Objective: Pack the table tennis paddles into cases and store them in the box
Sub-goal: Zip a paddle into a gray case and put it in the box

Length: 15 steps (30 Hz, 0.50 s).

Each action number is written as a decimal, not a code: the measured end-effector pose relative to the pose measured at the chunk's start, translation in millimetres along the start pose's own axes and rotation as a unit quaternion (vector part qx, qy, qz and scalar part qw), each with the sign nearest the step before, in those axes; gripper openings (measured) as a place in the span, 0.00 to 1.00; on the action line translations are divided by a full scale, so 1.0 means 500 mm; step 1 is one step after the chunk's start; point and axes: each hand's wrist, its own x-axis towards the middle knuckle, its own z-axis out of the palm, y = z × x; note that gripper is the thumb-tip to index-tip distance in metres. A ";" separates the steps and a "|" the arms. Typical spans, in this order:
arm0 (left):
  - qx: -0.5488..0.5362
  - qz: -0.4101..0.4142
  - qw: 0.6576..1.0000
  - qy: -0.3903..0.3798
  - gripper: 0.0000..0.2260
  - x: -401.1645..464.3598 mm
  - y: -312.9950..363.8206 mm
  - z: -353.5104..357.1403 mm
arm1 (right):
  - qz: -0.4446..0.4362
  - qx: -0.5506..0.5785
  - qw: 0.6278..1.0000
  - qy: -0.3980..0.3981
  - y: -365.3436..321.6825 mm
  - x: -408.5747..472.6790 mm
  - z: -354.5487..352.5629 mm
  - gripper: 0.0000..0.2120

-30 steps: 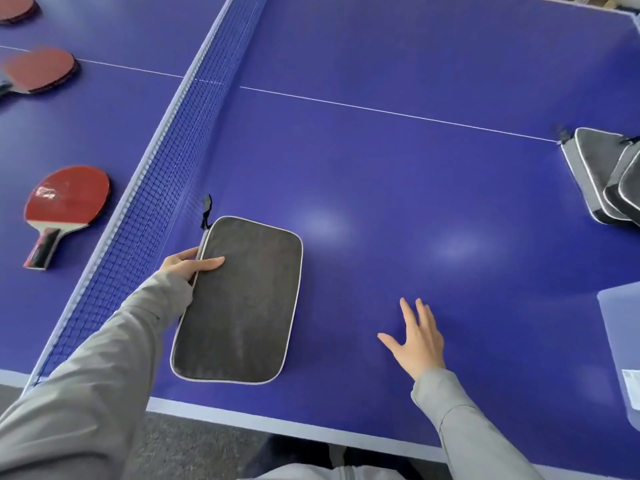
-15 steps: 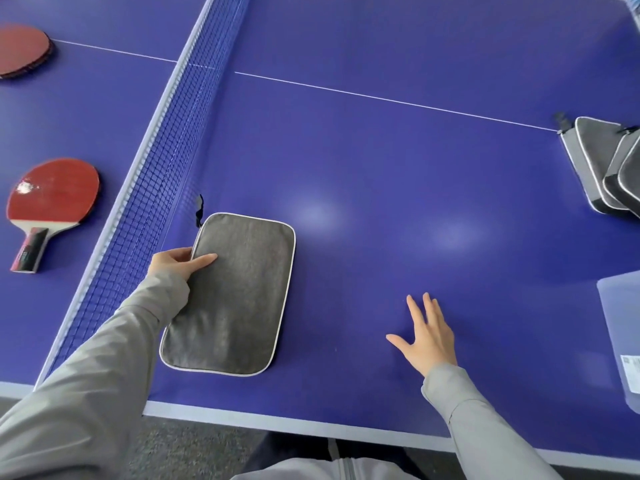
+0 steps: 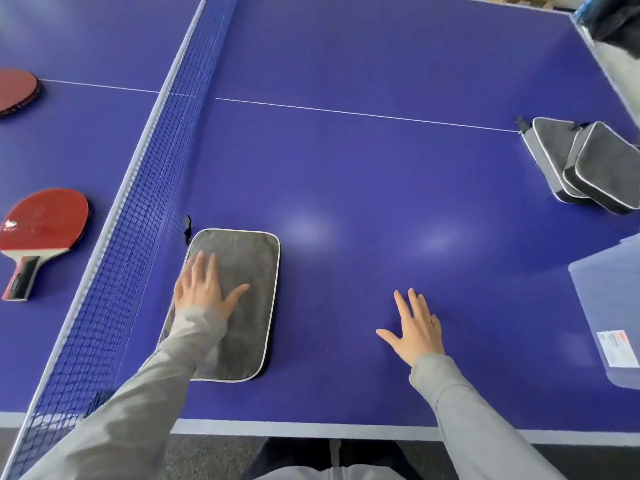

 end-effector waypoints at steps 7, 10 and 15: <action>0.118 0.186 0.975 -0.023 0.38 -0.050 0.213 0.046 | 0.013 0.046 0.998 0.034 0.043 -0.026 -0.049 0.37; 0.149 0.233 0.960 -0.047 0.37 -0.075 0.304 0.061 | 0.029 0.062 0.996 0.059 0.089 -0.040 -0.080 0.37; 0.196 0.298 0.932 -0.056 0.37 -0.128 0.460 0.080 | 0.062 0.087 0.986 0.126 0.208 -0.085 -0.126 0.35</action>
